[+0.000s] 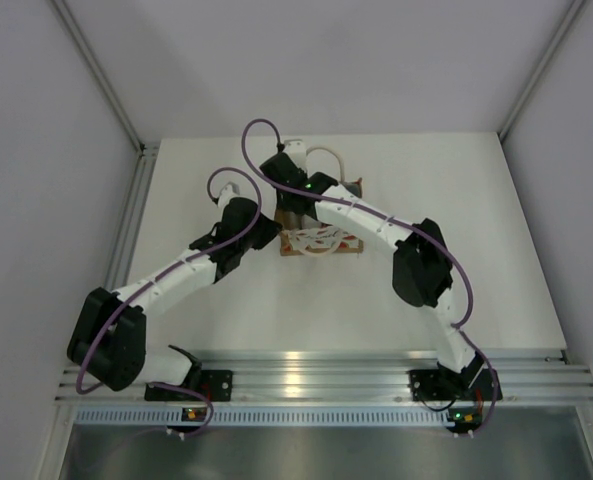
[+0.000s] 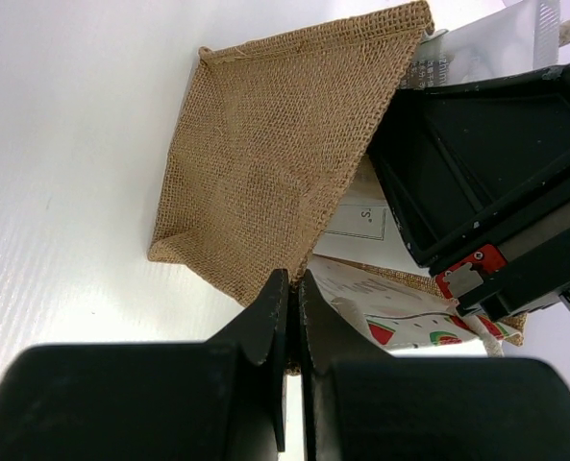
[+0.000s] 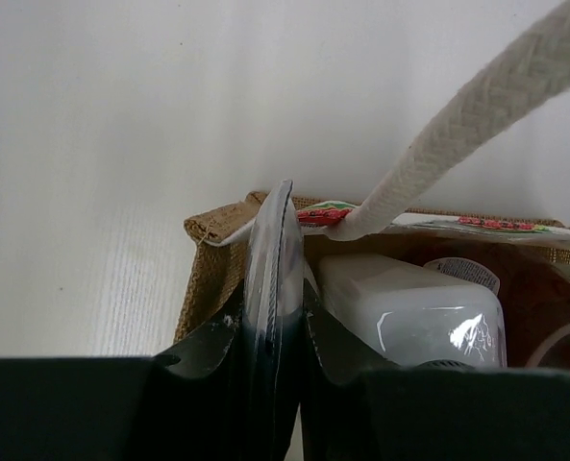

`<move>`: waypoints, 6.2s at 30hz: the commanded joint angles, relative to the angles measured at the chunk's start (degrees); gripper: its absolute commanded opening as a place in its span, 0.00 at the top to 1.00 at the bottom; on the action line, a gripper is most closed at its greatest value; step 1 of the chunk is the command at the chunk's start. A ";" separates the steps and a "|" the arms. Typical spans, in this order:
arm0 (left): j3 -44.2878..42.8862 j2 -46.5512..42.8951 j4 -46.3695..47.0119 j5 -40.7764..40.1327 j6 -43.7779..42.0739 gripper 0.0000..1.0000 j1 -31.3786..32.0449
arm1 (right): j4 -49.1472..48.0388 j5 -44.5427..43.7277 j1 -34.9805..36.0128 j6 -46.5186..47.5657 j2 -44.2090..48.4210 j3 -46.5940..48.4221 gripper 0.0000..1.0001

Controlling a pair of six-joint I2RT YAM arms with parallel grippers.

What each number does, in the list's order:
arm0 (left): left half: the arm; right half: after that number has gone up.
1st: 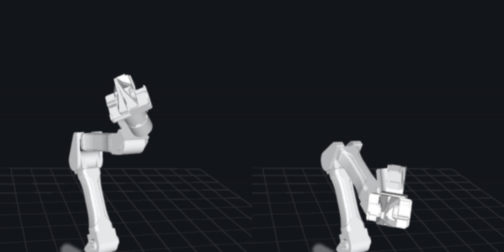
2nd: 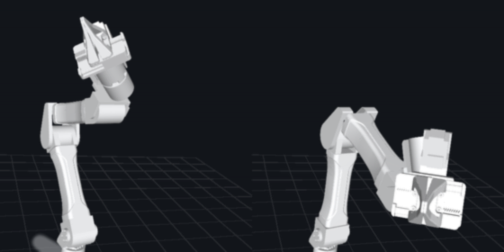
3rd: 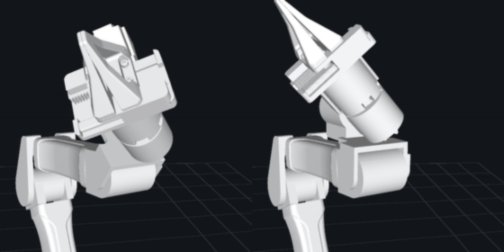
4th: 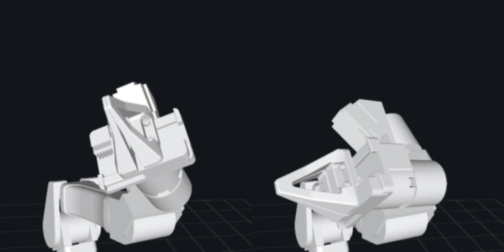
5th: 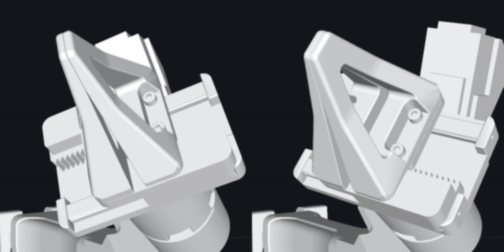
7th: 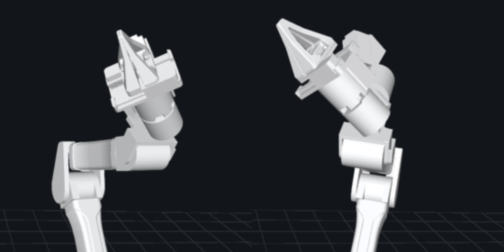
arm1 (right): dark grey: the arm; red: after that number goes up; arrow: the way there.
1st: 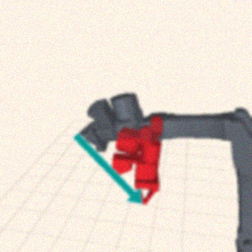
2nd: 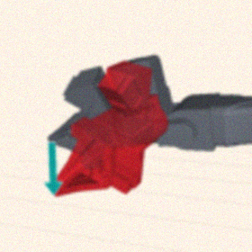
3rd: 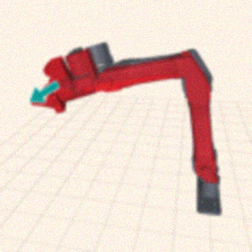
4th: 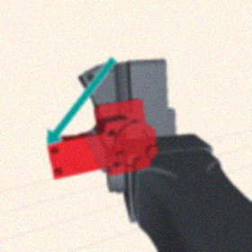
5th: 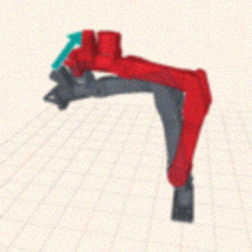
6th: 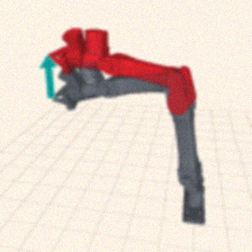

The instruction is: Take the personal care products out of the canvas bag

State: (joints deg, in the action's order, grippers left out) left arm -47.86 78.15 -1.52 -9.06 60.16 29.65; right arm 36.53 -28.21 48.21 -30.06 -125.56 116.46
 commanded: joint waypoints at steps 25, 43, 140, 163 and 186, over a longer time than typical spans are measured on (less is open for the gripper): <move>1.80 -2.30 -1.03 -3.33 2.24 1.00 0.06 | -1.29 -1.15 1.36 8.00 15.77 2.45 1.00; 1.54 -2.39 -1.12 -3.42 1.45 1.00 0.06 | 1.17 -4.31 -7.94 13.54 40.64 -5.96 1.00; -7.16 3.50 -1.47 5.37 -10.50 1.00 0.06 | -0.32 -1.06 -0.57 6.33 12.44 -11.08 0.41; -7.16 2.97 -1.38 6.60 -11.56 1.00 0.06 | -0.67 -4.84 -1.36 2.03 3.39 -9.41 0.48; -6.90 2.53 -2.00 4.76 -12.09 1.00 0.06 | -16.32 -2.56 -1.18 7.47 19.38 -20.75 1.00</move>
State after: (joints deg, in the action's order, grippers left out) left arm -54.41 82.15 -5.23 -3.42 48.45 29.74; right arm 27.14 -29.41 47.05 -25.06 -114.63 94.67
